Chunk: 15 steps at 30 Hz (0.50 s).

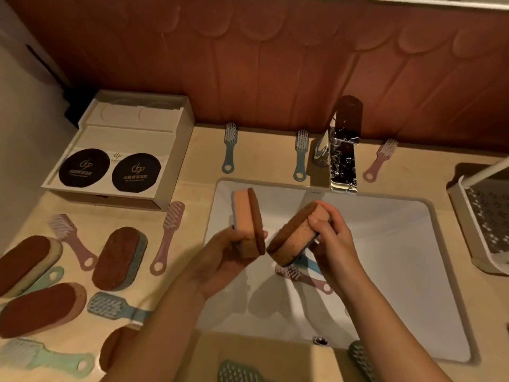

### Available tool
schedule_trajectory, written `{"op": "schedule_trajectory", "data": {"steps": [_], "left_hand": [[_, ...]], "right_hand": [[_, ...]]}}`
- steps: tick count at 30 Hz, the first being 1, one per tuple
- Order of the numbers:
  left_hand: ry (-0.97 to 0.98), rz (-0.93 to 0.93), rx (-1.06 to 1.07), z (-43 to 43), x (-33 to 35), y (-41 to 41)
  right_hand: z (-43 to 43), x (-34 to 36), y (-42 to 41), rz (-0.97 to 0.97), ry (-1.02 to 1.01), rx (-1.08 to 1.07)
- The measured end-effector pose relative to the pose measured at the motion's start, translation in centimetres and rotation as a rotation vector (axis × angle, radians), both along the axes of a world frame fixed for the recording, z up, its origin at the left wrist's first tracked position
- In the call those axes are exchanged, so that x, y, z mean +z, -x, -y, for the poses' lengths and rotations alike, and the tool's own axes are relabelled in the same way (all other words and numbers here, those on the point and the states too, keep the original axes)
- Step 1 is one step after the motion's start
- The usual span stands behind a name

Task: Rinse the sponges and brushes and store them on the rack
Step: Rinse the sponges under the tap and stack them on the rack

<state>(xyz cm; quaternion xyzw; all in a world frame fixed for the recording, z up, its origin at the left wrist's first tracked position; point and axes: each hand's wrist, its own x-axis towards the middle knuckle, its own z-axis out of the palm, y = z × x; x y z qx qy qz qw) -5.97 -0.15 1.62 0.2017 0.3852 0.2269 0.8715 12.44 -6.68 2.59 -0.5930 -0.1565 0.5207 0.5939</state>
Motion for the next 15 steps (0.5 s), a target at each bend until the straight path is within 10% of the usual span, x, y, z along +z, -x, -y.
{"op": "schedule_trajectory", "data": {"steps": [6, 15], "left_hand": [[0.024, 0.072, -0.043, 3.3, -0.3, -1.3], [0.054, -0.119, -0.025, 6.3, 2.0, -5.9]], "right_hand": [[1.7, -0.1, -1.5, -0.483, 0.006, -0.204], [4.8, 0.9, -4.7, -0.574, 0.131, -0.122]]}}
